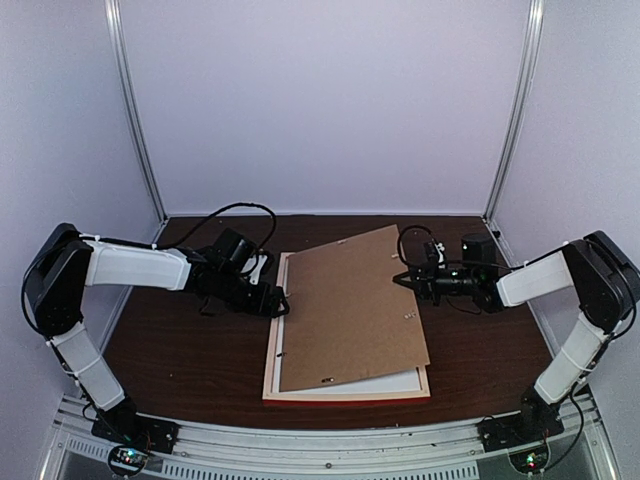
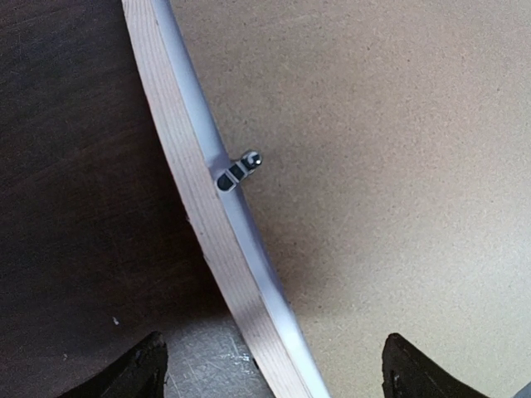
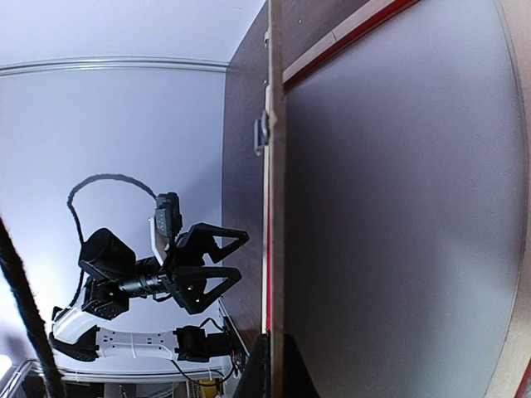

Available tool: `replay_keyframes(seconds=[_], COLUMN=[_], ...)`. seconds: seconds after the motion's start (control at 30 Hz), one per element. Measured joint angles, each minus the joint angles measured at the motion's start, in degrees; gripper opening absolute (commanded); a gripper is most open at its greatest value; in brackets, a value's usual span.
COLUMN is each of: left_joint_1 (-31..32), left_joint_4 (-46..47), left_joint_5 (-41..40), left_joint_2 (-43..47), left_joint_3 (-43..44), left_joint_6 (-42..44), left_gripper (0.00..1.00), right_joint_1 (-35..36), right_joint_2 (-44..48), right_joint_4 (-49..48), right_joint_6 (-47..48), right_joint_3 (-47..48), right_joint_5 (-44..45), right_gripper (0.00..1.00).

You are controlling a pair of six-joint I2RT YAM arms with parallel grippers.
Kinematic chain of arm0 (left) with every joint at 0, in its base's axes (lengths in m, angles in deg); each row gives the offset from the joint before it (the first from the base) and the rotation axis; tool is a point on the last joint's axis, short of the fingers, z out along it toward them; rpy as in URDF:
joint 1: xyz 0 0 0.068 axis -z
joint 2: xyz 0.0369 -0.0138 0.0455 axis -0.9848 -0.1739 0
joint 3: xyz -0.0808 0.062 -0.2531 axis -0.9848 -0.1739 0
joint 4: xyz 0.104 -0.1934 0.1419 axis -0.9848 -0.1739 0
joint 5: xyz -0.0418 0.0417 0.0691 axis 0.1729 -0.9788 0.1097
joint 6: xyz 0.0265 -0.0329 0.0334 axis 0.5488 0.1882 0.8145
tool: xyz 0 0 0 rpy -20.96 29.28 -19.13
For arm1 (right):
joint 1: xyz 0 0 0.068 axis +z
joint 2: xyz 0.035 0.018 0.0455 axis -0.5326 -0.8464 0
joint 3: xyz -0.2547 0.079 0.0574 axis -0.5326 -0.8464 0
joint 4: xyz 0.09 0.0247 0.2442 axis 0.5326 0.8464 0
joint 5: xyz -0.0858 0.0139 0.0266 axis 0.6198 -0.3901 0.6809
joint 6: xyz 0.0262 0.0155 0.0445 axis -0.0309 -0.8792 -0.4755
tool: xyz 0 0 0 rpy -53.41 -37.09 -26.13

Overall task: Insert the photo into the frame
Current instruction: Press the fastener onto the backboard.

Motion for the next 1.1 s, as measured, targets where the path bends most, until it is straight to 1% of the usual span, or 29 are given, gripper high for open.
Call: replay_keyframes(seconds=[0.23,0.43,0.67,0.9,1.1], left_joint_1=[0.0,0.0,-1.5,-4.3,-6.3], left_joint_4=[0.0,0.0,-0.1,-0.2,-0.5], left_joint_5=[0.0,-1.4,-4.3,-6.9,-8.6], left_joint_2=[0.0,0.5,3.5,6.9,9.2], left_joint_3=[0.0,0.0,-0.2,-2.4,-3.8], left_joint_6=[-0.2,-0.4,-1.5,-3.4,-4.2], left_gripper=[0.9,0.91,0.91,0.92,0.93], right_joint_1=[0.0,0.0,0.0,0.9,3.1], right_joint_2=[0.1,3.3,6.8,6.5,2.8], right_joint_4=[-2.9,0.0,2.2,3.5,1.8], right_joint_6=[-3.5,-3.5,-2.9,-2.4,-2.8], right_joint_3=[0.0,0.0,0.5,1.5,3.0], right_joint_5=[-0.2,-0.2,-0.2,0.0,0.3], right_gripper=[0.0,0.0,0.0,0.0,0.0])
